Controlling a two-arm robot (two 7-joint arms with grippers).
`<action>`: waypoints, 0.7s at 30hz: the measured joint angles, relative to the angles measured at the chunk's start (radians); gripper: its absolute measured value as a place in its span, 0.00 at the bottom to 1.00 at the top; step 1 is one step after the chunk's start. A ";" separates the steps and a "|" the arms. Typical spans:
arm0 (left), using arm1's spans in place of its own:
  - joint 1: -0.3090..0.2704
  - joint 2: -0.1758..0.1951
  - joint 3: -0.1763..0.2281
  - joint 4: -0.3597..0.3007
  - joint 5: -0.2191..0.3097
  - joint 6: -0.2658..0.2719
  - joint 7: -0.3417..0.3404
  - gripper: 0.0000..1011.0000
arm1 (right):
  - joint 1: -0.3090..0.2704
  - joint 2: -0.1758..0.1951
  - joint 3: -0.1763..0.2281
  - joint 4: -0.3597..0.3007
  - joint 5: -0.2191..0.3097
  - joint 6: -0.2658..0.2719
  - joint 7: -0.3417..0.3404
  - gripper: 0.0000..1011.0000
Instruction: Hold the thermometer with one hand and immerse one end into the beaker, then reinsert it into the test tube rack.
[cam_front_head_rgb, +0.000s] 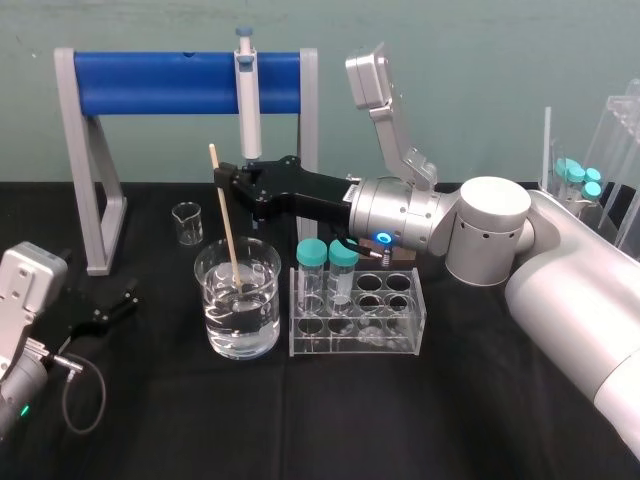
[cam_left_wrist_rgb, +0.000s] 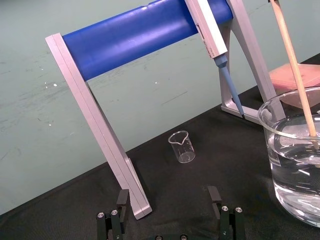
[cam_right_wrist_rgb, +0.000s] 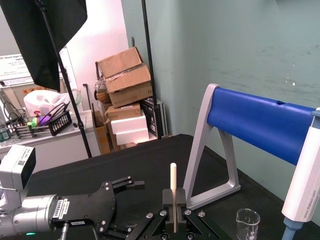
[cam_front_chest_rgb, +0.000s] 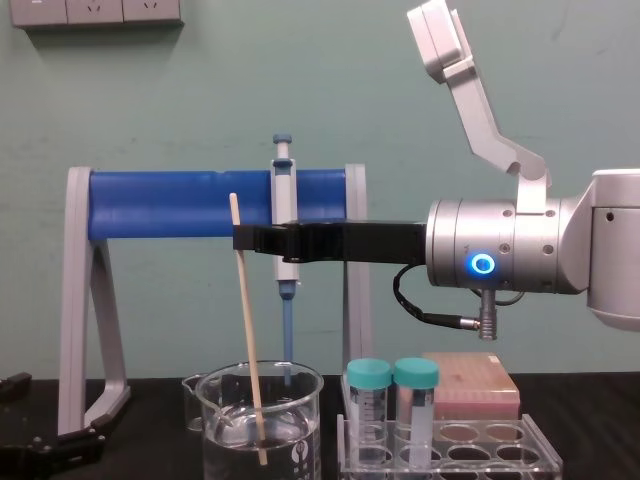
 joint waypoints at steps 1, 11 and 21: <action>0.000 0.000 0.000 0.000 0.000 0.000 0.000 0.99 | 0.000 0.000 0.000 0.000 0.000 0.000 0.000 0.04; 0.000 0.000 0.000 0.000 0.000 0.000 0.000 0.99 | 0.000 0.000 0.000 0.000 0.000 0.000 0.000 0.04; 0.000 0.000 0.000 0.000 0.000 0.000 0.000 0.99 | 0.000 0.000 0.000 0.000 0.000 0.000 0.000 0.04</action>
